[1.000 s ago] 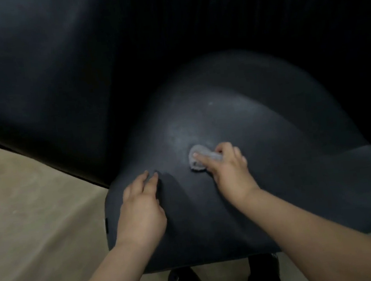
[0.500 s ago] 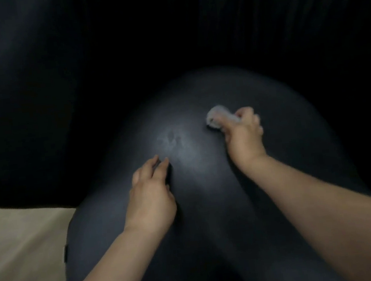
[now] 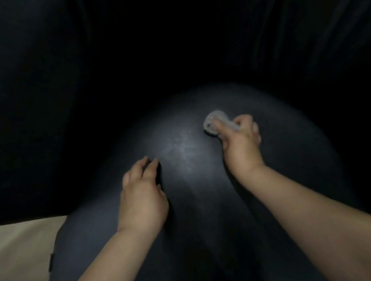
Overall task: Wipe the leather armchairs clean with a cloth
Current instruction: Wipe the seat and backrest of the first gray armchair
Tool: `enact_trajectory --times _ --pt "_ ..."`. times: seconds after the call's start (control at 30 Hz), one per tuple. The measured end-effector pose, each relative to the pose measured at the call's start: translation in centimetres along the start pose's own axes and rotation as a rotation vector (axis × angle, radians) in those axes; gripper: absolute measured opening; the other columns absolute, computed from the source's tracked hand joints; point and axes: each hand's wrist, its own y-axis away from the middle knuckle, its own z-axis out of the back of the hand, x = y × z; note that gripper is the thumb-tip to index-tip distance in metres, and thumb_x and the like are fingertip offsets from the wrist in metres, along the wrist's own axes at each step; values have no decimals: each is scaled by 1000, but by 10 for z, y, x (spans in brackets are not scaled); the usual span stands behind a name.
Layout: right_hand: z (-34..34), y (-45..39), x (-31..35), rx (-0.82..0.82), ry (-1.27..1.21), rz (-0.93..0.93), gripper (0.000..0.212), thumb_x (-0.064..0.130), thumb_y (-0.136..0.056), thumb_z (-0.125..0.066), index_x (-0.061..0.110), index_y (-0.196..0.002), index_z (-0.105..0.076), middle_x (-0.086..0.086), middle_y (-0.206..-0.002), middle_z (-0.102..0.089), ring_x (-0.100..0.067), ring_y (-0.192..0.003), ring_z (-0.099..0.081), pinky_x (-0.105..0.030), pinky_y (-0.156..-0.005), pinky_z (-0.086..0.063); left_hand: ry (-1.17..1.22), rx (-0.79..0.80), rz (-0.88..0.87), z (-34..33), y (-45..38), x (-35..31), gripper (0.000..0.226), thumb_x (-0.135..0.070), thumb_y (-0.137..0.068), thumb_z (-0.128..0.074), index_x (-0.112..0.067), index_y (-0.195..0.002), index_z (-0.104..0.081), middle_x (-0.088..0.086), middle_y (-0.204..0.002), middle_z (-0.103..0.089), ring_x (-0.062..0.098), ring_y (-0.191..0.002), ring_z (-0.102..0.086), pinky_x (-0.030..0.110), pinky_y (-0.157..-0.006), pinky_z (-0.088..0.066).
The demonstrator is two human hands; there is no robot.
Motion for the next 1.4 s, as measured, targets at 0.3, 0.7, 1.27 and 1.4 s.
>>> enact_trajectory --times 0.3,0.7,1.27,1.4 --pt "-64 23 78 186 37 251 42 36 -91 -36 45 -129 -50 -2 -122 -36 -22 -111 -29 -22 -88 -19 29 -36 73 12 8 44 49 -6 -85 -58 -11 -133 -52 5 -131 -46 25 -114 -42 34 -101 -38" --pt "-109 54 137 513 296 744 43 39 -91 -36 48 -131 -47 -9 -120 -38 -30 -108 -34 -30 -83 -16 32 -65 182 27 16 106 44 -22 -84 -66 -15 -126 -57 9 -129 -49 29 -114 -45 39 -97 -40" --pt "-33 -40 56 25 318 356 38 24 -92 -58 39 -127 -56 -13 -112 -45 -32 -99 -42 -36 -84 -32 -94 70 -65 -3 -26 23 76 -56 -83 -57 -32 -147 -24 -1 -156 -11 20 -140 -10 40 -112 -24" --pt "-11 -44 35 12 315 275 39 29 -93 -55 40 -131 -52 -10 -115 -44 -29 -102 -40 -34 -88 -30 -98 83 -160 -13 -40 -12 76 -55 -83 -57 -30 -147 -25 0 -156 -13 21 -141 -11 41 -113 -23"
